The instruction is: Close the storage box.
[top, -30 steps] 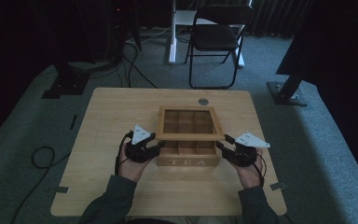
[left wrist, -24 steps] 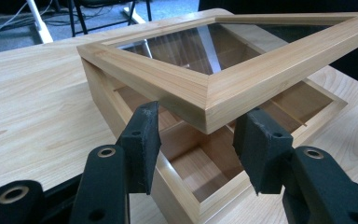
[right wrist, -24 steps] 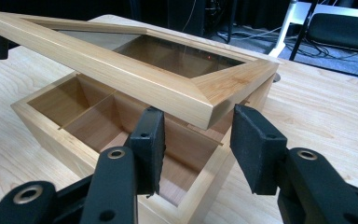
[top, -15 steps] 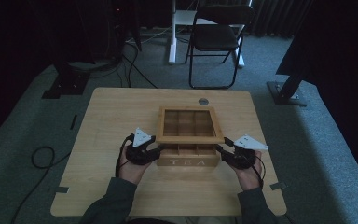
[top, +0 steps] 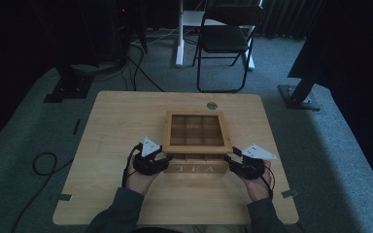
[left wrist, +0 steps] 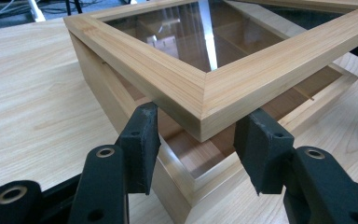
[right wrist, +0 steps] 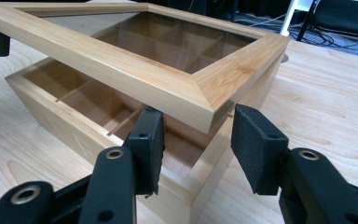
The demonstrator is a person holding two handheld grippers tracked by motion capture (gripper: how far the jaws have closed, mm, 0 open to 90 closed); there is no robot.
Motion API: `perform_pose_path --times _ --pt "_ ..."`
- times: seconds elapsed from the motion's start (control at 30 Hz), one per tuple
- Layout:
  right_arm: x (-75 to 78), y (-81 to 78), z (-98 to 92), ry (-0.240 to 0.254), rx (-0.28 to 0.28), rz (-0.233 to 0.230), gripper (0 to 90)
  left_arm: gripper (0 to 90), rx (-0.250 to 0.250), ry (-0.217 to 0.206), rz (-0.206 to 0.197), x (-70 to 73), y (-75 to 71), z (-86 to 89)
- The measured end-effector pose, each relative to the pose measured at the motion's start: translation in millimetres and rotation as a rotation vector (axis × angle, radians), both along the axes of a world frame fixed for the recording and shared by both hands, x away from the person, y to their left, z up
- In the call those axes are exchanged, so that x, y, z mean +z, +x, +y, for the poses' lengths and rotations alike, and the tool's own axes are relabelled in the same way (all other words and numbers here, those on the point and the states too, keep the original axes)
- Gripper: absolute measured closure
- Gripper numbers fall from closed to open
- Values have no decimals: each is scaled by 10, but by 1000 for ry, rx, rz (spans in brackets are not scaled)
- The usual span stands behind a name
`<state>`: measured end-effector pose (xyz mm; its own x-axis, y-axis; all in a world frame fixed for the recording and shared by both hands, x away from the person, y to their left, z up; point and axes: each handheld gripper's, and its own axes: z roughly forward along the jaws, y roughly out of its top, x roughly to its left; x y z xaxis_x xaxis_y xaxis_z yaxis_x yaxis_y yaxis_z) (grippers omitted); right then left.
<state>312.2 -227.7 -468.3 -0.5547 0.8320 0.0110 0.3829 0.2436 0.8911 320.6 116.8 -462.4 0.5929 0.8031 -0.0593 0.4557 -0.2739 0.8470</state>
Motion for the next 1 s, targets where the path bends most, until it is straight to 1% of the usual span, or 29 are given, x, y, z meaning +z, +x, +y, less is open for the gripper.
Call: perform_pose_path --times 0.33,0.47,0.5,0.7,0.77,1.0 --pt "-62 -18 9 -9 0 14 537 504 3 19 1 -69 -30 -20" --pt "-89 -30 14 -21 -2 23 530 496 5 15 6 -104 -44 -23" --pt "-96 -38 17 -35 -4 21 528 494 6 18 7 -111 -48 -23" --pt "-125 -43 14 -41 -2 34 513 489 10 29 10 -162 -67 -31" --pt "-145 -44 10 -52 2 47 501 485 12 27 14 -183 -75 -29" --pt "-182 -58 12 -68 8 60 491 482 12 31 24 -235 -99 -22"
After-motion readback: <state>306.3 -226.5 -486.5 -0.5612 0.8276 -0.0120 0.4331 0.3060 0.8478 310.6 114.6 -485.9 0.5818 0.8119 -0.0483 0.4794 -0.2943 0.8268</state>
